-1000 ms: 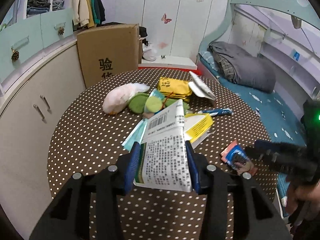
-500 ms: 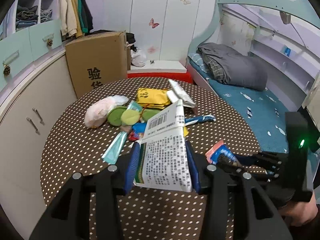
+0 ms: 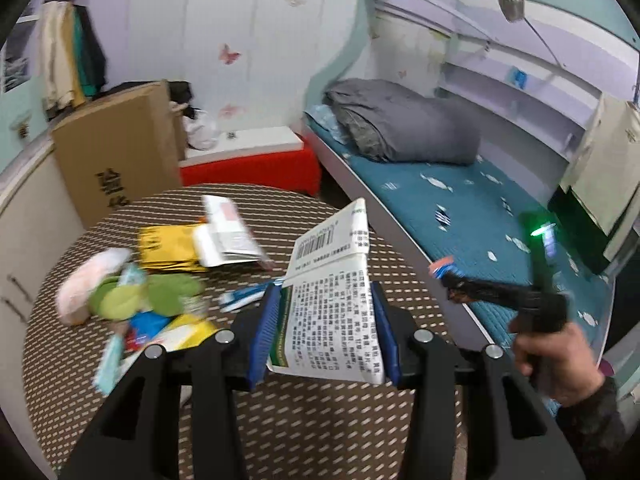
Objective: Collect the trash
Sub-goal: 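Carry both items to the blue wastebasket and open both tools to drop them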
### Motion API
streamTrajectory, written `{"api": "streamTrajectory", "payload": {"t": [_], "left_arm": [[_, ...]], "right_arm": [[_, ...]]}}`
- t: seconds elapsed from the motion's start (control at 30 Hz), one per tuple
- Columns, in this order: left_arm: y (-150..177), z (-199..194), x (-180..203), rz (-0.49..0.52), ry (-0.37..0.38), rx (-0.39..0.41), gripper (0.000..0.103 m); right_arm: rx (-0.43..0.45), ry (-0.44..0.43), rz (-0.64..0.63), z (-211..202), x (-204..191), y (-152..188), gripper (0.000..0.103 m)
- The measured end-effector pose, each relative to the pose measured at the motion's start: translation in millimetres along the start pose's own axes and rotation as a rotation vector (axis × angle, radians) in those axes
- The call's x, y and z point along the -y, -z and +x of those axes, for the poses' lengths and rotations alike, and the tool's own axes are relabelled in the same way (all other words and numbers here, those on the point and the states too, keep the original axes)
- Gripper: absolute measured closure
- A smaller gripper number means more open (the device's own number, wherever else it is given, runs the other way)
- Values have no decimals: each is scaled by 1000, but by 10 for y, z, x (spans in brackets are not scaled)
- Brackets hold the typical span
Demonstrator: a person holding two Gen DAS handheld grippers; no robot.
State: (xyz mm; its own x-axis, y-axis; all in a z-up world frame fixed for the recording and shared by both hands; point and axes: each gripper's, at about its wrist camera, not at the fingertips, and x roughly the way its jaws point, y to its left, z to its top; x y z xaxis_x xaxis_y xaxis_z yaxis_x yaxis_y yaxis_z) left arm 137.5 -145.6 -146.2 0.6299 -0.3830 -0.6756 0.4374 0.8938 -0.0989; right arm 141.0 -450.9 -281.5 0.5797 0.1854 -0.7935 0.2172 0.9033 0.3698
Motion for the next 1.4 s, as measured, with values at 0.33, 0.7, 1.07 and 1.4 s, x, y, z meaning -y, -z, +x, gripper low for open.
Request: {"api": "streamTrajectory", "payload": {"t": [0.33,0.7,1.07,1.4], "left_arm": [[-163,840,640,64,90,-116,59],[-262,1765,1485,169,177,-243,58],[-101,2739,2171,255,217,-463,56],[-195,2918,2160,231,131,-454,9]], "right_arm": [[-117,32,261,986,1137,89,54],[74,19,413,302,1627,68,24],[225,36,436,-550,1784,75,18],[231,38,447,-642,1727,187,12]]}}
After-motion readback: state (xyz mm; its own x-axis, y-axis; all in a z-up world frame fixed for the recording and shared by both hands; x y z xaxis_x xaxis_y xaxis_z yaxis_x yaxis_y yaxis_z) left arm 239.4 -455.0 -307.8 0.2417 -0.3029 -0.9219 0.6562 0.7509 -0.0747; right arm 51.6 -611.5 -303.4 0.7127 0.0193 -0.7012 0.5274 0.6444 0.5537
